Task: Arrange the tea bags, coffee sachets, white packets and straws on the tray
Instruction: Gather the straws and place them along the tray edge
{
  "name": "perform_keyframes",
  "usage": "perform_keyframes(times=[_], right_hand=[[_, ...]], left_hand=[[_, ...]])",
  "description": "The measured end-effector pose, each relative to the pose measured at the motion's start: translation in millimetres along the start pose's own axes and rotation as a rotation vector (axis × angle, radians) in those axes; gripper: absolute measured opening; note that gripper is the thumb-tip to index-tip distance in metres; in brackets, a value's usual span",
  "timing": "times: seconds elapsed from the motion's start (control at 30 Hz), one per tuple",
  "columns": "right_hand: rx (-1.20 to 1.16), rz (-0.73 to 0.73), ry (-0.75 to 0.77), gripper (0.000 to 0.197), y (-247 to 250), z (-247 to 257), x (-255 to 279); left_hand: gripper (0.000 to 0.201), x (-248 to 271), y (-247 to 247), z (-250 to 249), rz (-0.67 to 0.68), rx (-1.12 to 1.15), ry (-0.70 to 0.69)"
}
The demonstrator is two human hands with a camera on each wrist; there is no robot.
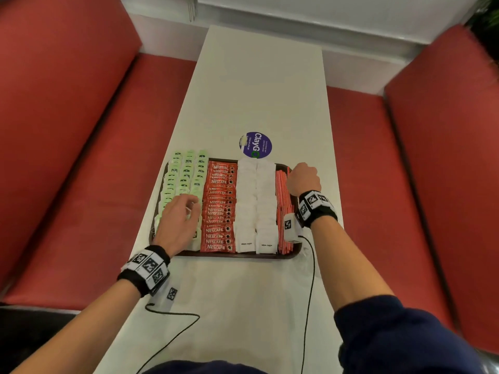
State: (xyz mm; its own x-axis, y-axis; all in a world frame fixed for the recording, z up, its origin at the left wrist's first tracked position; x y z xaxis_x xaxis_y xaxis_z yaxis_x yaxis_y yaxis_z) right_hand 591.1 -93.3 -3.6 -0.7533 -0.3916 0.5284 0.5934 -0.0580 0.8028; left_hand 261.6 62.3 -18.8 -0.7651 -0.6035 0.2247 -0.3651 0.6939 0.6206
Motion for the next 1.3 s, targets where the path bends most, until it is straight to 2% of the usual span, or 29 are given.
perform_keyframes(times=[0.1, 0.2, 0.3, 0.43, 0.53, 0.63, 0.73, 0.83, 0.9, 1.03, 1.2, 1.3], right_hand=[[0.073, 0.011, -0.004, 0.033, -5.7, 1.8, -13.5], [0.068, -0.002, 0.003, 0.031, -6.4, 4.2, -14.0], [0.029, -0.063, 0.075, 0.028, -2.9, 11.6, 1.3], [-0.063, -0.144, 0.331, 0.013, -14.3, 24.4, 63.7], [-0.010, -0.091, 0.476, 0.010, -51.9, 22.7, 123.0], [0.100, 0.009, 0.535, 0.014, -102.1, 9.9, 164.1], [0.195, 0.060, 0.566, 0.016, -144.5, -5.5, 183.4], [0.278, 0.038, 0.568, 0.012, -168.7, -13.9, 190.1], [0.339, 0.013, 0.565, 0.019, -176.0, -14.8, 191.2], [0.316, -0.089, 0.610, 0.042, -170.7, -4.8, 189.0], [0.253, -0.178, 0.573, 0.041, -158.6, 9.6, 171.4], [0.211, -0.188, 0.499, 0.037, -148.4, 16.6, 148.6]], left_hand=[[0.016, 0.5, 23.2, 28.1, -0.084, -0.044, 0.059], [0.019, 2.0, 39.7, 50.9, -0.106, -0.089, 0.127], [0.021, 7.7, 50.0, 62.7, -0.124, -0.103, 0.133], [0.022, 25.7, 47.3, 59.1, -0.081, -0.118, 0.022], [0.018, 43.5, 29.1, 52.1, 0.046, -0.173, -0.111], [0.016, 61.3, 7.9, 50.7, 0.159, -0.244, -0.187], [0.022, 74.0, -9.4, 57.3, 0.225, -0.346, -0.193], [0.013, 77.4, -14.1, 61.7, 0.186, -0.439, -0.201], [0.013, 75.9, -13.7, 61.5, 0.147, -0.484, -0.205], [0.023, 64.3, -14.7, 61.5, 0.142, -0.568, -0.214], [0.020, 33.0, -12.8, 55.9, 0.136, -0.573, -0.192], [0.019, 8.3, -5.6, 41.0, 0.061, -0.545, -0.206]])
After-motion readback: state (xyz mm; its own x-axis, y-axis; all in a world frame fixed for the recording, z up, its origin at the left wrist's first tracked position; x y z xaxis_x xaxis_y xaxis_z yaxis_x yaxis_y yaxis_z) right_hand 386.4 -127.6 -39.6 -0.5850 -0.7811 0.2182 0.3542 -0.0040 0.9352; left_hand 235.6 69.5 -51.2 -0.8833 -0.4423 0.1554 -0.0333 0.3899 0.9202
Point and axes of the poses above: each hand's wrist, its own x-axis away from the middle knuckle, its own y-axis out of the back of the hand, z = x × y, the point moved 6 cm from there along -x, towards the middle knuckle, and after that the axes turned 14 degrees about z, right-handed, at the moved point
